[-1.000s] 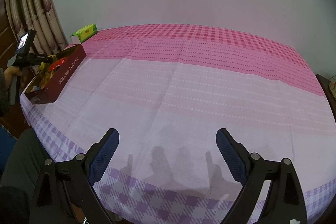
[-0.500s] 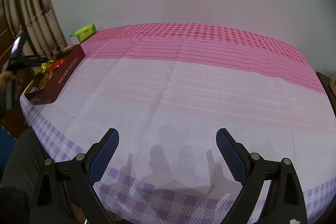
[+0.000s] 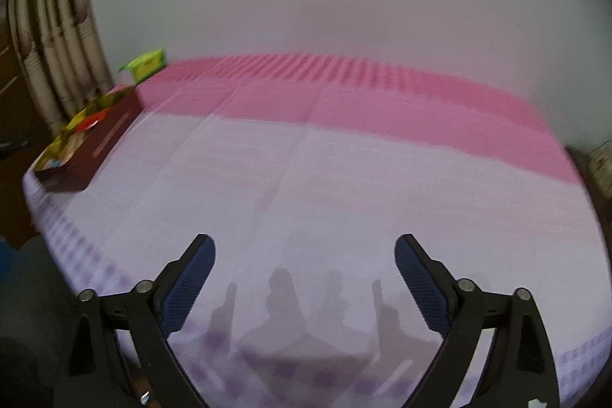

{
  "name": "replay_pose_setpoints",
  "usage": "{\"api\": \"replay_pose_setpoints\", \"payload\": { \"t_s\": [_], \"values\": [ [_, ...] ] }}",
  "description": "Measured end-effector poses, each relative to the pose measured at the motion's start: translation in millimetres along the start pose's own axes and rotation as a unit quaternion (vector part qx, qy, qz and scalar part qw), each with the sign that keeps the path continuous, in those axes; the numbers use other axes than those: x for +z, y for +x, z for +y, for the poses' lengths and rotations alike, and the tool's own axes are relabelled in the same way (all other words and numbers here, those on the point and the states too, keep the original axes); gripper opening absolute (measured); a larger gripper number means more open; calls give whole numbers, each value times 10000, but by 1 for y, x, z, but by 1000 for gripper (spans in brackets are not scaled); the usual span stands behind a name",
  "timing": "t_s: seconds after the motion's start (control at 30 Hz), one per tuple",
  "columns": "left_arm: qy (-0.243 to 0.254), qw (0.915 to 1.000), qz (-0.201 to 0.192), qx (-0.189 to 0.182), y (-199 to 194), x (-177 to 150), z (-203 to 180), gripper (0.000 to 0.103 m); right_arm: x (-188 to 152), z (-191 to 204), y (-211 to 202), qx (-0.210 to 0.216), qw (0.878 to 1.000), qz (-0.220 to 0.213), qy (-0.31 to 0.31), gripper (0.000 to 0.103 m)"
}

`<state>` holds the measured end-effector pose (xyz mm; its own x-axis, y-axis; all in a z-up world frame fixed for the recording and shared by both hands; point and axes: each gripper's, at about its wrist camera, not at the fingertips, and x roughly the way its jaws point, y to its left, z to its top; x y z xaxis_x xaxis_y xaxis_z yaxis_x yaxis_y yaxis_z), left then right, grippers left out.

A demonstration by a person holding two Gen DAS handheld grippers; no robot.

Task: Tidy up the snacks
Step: 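Reach the right gripper to the second blue-wrapped candy and grasp it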

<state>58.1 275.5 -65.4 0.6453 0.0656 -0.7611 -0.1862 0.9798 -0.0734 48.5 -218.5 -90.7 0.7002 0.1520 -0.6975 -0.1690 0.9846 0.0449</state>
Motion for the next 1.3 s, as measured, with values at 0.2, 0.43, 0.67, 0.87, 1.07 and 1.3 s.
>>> {"api": "replay_pose_setpoints", "payload": {
  "t_s": [0.2,0.43,0.67,0.87,1.07,1.3],
  "values": [
    [-408,9990,-157,13,-31,-12,23,67,20,-73,53,-673,9961,53,570,99],
    [-350,9986,-387,109,-53,-16,23,67,53,-114,114,-658,9908,717,939,102],
    [-176,9993,-325,95,-44,-24,14,67,60,-103,131,-740,9902,1003,637,103],
    [-241,9987,-250,372,-33,-26,22,67,62,-102,133,-736,9902,1003,640,103],
    [-449,9965,-233,671,-32,-24,39,67,60,-103,132,-738,9902,1001,642,103],
    [-866,9917,-320,892,-40,-24,62,67,61,-105,136,-737,9901,1003,642,103]
  ]
}}
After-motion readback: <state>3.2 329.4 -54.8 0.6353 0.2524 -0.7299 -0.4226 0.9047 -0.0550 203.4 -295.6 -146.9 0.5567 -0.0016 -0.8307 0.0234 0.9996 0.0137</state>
